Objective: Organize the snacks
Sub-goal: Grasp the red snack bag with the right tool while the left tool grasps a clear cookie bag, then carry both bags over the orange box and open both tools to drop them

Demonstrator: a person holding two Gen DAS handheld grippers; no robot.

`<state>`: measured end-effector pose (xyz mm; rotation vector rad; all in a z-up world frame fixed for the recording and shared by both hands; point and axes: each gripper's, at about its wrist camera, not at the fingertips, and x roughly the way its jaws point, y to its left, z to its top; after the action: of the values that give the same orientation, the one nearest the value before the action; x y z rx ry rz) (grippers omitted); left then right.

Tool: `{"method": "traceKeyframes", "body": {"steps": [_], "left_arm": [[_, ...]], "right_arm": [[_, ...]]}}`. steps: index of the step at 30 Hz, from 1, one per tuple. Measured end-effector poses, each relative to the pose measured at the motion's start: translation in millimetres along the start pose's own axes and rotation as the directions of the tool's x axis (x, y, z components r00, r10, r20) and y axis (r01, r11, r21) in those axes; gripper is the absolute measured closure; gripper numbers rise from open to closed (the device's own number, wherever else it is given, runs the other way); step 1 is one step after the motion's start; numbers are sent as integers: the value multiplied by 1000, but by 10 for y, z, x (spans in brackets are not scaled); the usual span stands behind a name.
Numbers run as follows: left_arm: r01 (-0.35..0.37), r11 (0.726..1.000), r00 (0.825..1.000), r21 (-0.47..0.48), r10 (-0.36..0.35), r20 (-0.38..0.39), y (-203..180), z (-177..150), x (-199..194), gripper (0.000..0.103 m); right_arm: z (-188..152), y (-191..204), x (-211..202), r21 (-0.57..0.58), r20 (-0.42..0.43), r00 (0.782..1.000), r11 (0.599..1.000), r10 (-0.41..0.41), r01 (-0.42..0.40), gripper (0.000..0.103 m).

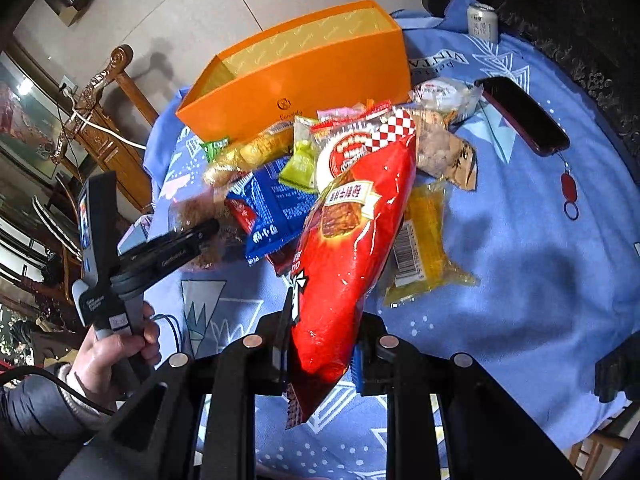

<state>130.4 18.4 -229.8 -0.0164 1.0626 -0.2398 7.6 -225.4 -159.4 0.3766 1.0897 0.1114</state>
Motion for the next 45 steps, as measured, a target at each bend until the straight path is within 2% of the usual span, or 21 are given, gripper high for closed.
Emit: {"method": "traceKeyframes", "body": {"steps": [8, 14, 21, 25, 29, 30, 31, 32, 33, 34, 36, 38, 39, 41, 45], "left_arm": [[-7, 1000, 998, 1, 7, 67, 20, 66, -567, 56], [-16, 1000, 986, 21, 12, 168, -33, 418, -1063, 56], [2, 999, 961, 34, -11, 277, -163, 1187, -1427, 56], [18, 999, 951, 44, -31, 309, -250, 1687, -1422, 56], [6, 999, 947, 43, -19, 321, -330, 2158, -1231, 55], [-5, 999, 948, 46, -10, 318, -360, 2315, -1141, 53], [-15, 999, 951, 49, 0, 310, -378, 2407, -1064, 46], [-31, 998, 954, 46, 15, 300, -397, 2529, -983, 18], [-49, 998, 953, 38, 35, 300, -406, 2589, -944, 4], [-83, 996, 945, 15, 74, 318, -412, 2684, -919, 4], [-87, 996, 944, 0, 82, 320, -408, 2798, -929, 4], [-74, 997, 939, -12, 74, 336, -390, 2837, -1023, 4], [-72, 997, 930, -19, 74, 360, -374, 2810, -1101, 4], [-65, 998, 925, -18, 67, 374, -338, 2721, -1191, 4], [-88, 996, 921, -3, 82, 380, -282, 2369, -1307, 4]], "right_arm": [[204, 63, -169, -23, 75, 995, 998, 59, -57, 81], [573, 197, -323, -87, 152, 984, 993, 94, -81, 81], [1327, 379, -452, -171, 247, 957, 979, 155, -115, 81], [1847, 491, -406, -192, 295, 940, 974, 172, -118, 81], [2304, 586, -276, -202, 322, 931, 973, 173, -111, 81], [2436, 607, -229, -205, 326, 929, 973, 174, -110, 81], [2511, 635, -198, -210, 327, 930, 972, 170, -104, 81], [2633, 663, -146, -218, 333, 930, 972, 156, -86, 80], [2717, 688, -104, -219, 333, 932, 973, 142, -70, 77], [2827, 692, -59, -212, 325, 938, 976, 120, -51, 75], [2869, 682, -72, -197, 329, 938, 979, 108, -44, 43], [2858, 673, -208, -198, 368, 921, 978, 131, -60, 43], [2833, 669, -277, -204, 379, 915, 977, 138, -63, 43], [2745, 642, -396, -210, 392, 907, 975, 154, -74, 43], [2487, 547, -511, -212, 381, 914, 975, 141, -62, 43]]}}
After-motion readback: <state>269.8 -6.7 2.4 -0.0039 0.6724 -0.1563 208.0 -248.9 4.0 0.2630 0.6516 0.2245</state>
